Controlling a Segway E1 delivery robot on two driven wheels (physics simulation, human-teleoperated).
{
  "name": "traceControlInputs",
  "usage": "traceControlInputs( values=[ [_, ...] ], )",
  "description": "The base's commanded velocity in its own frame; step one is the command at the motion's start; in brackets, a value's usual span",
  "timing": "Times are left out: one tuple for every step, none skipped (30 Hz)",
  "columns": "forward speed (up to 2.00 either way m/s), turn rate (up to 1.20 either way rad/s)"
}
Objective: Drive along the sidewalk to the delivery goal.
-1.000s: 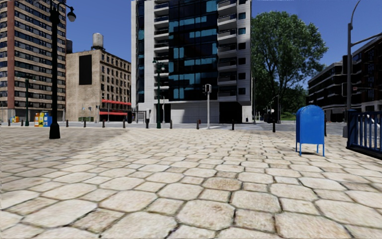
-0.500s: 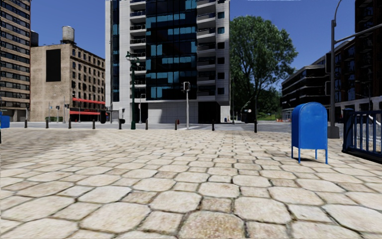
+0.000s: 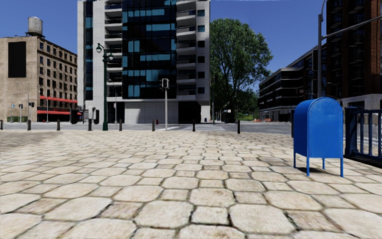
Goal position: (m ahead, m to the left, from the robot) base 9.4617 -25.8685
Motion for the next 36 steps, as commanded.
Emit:
traceControlInputs(
  values=[
    [1.98, -0.35],
    [1.98, -0.35],
    [1.98, -0.35],
    [1.98, -0.35],
    [1.98, -0.35],
    [1.98, -0.35],
    [1.98, -0.35],
    [1.98, -0.35],
    [1.98, -0.35],
    [1.98, -0.35],
    [1.98, -0.35],
    [1.98, -0.35],
    [1.98, -0.35],
    [1.98, -0.35],
    [1.98, -0.35],
    [1.98, -0.35],
    [1.98, -0.35],
    [1.98, -0.35],
    [1.98, -0.35],
    [1.98, -0.35],
    [1.98, -0.35],
    [1.98, -0.34],
    [1.98, -0.28],
    [1.98, -0.06],
    [1.98, 0.0],
    [1.98, 0.0],
    [1.98, 0.0],
    [1.98, 0.0],
    [1.98, 0.0],
    [1.98, 0.0],
    [1.98, 0.0],
    [1.98, 0.0],
    [1.98, 0.0],
    [1.98, 0.0],
    [1.98, 0.0],
    [1.98, 0.0]
  ],
)
